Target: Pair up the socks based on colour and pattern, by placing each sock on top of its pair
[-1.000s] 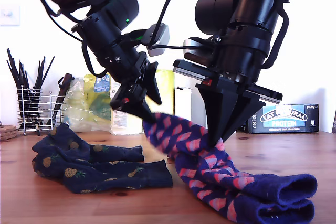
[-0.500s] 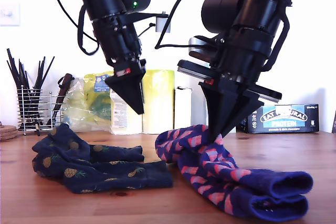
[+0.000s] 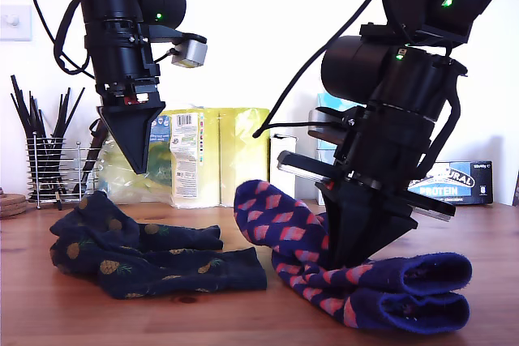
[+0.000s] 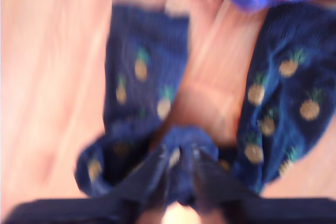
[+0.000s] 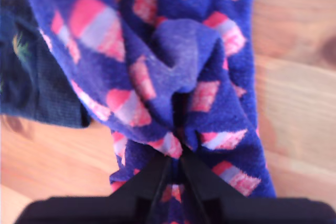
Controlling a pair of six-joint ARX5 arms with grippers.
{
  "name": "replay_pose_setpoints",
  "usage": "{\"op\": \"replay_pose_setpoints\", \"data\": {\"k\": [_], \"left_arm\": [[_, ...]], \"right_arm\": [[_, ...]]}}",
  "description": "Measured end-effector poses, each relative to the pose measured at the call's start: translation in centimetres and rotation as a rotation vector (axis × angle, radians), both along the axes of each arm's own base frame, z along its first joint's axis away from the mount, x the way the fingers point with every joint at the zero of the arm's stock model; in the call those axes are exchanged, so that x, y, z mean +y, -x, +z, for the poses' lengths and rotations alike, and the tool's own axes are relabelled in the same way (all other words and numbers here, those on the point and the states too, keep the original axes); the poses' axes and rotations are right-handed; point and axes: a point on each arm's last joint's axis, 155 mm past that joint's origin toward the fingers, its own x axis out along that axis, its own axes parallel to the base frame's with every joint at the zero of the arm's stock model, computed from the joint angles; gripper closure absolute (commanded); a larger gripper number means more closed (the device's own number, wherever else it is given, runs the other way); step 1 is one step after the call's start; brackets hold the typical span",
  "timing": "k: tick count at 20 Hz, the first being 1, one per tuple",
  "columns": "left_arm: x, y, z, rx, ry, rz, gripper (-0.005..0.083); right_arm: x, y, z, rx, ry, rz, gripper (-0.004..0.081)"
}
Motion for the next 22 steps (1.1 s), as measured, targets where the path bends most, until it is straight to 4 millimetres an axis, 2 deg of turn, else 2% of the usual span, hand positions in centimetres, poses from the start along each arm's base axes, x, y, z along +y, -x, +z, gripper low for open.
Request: {"op": "replay_pose_setpoints", "data": {"k": [6, 9, 12, 14, 16, 18, 21, 22], "left_arm": [[0.5, -1.0, 0.2, -0.003, 0.057, 0.078, 0.0793], [0.4, -1.2, 0.3, 0.003, 0.098, 0.086, 0.0793], [-0.2, -1.4, 0.4, 0.001, 0.127, 0.077, 0.0793], [-0.5, -1.3, 0.5, 0.006, 0.142, 0.072, 0.0793], [-0.7, -1.2, 0.5, 0.011, 0.155, 0.068, 0.0793], [-1.0, -1.1, 0.5, 0.018, 0.167, 0.068, 0.0793], [-1.2, -1.0, 0.6, 0.025, 0.178, 0.067, 0.0793], [-1.3, -0.9, 0.6, 0.029, 0.184, 0.066, 0.0793]], "right_arm": [[-0.7, 1.4, -0.7, 0.02, -0.042, -0.143, 0.0783], [-0.8, 4.0, -0.5, 0.042, -0.053, -0.194, 0.0783], [-0.8, 8.2, -0.2, 0.1, -0.032, -0.208, 0.0783], [-0.8, 9.1, 0.0, 0.088, -0.022, -0.205, 0.0779], [-1.1, 8.9, 0.2, 0.073, -0.026, -0.216, 0.0775], [-2.2, 8.3, 0.4, 0.067, -0.017, -0.249, 0.0729], [-3.5, 7.7, 0.5, 0.071, -0.001, -0.288, 0.0536], [-3.5, 7.5, 0.6, 0.067, 0.0, -0.282, 0.0511]]}}
